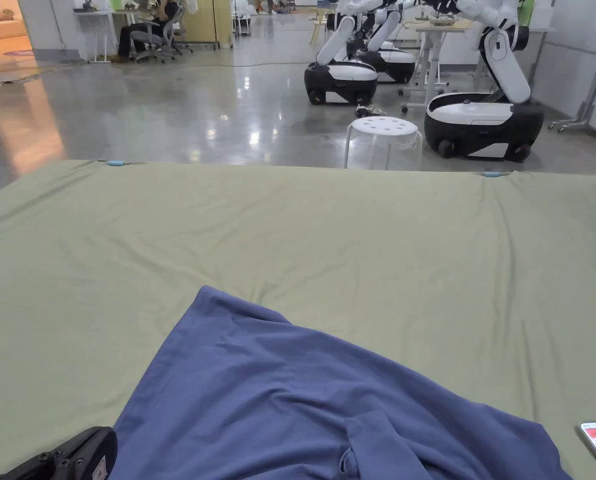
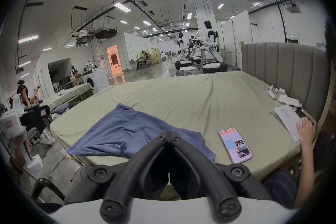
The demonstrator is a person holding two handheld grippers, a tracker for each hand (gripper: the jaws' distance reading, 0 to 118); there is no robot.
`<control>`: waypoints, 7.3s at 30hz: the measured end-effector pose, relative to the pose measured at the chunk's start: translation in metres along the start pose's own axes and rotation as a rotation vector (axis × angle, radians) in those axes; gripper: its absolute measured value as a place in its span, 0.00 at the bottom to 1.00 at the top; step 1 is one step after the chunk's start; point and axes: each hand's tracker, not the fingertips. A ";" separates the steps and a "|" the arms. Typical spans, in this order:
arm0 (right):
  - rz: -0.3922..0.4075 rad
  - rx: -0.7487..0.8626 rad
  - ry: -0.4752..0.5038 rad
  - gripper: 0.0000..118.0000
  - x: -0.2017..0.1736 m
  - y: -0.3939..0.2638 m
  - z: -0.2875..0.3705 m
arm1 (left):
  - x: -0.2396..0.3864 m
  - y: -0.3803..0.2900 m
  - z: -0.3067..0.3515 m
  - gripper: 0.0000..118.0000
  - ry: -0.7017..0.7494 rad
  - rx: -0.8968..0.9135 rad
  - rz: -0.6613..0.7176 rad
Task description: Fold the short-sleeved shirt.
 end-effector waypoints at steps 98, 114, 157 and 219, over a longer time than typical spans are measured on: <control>-0.485 -0.316 -0.250 0.83 0.009 -0.051 -0.022 | -0.104 -0.018 -0.555 0.13 0.146 -0.949 0.004; -0.430 -0.445 -0.218 0.07 -0.010 -0.076 -0.041 | -0.102 -0.027 -0.549 0.08 0.174 -0.784 -0.104; -0.043 0.203 -0.200 0.06 0.059 0.402 -0.183 | -0.178 0.368 -0.219 0.06 0.214 0.256 0.222; -0.219 -0.374 -0.182 0.87 0.075 -0.050 -0.048 | -0.162 -0.069 -0.082 0.55 0.097 -0.333 0.452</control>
